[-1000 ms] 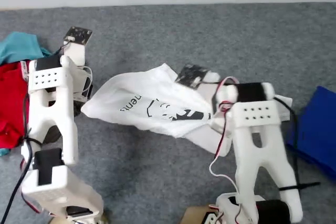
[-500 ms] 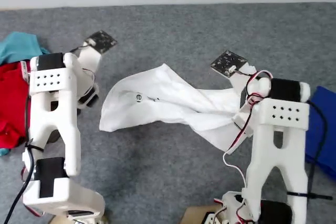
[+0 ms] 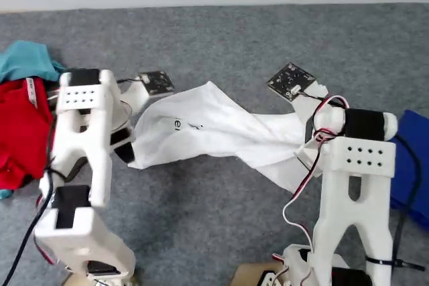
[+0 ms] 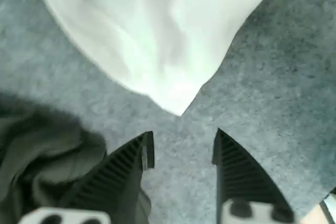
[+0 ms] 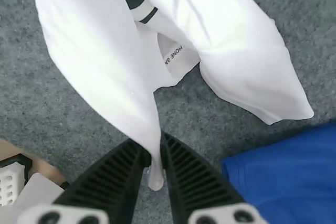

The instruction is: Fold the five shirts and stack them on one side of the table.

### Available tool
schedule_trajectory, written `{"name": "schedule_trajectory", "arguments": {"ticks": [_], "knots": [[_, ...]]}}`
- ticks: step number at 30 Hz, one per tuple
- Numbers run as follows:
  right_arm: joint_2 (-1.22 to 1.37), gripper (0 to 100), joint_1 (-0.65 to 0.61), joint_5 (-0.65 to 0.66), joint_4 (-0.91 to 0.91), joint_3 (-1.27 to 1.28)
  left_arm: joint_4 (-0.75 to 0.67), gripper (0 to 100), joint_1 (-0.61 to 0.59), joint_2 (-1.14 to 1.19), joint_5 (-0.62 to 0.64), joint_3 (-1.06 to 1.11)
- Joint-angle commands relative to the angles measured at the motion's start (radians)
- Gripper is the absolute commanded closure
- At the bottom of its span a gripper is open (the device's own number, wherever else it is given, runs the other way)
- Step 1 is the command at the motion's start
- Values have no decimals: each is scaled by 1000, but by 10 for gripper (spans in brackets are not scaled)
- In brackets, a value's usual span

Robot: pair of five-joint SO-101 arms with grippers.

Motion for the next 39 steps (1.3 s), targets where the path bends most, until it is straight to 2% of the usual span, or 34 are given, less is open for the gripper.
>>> {"name": "schedule_trajectory", "arguments": {"ticks": [1,8,14,23,29,39], "knots": [[-41,990,-8,-38,8,-8,-40,807,46,23,-17,-10],[-41,990,-8,-43,8,-8,-187,811,61,123,-17,-10],[-42,990,1,-40,8,-15,-198,813,58,206,-17,-12],[-42,990,110,-6,4,-68,-365,810,-40,209,-17,-13],[-42,990,153,18,8,-69,-342,811,-78,198,-17,-19],[-101,990,154,20,8,-69,-81,812,-100,-25,-17,-148]]}}
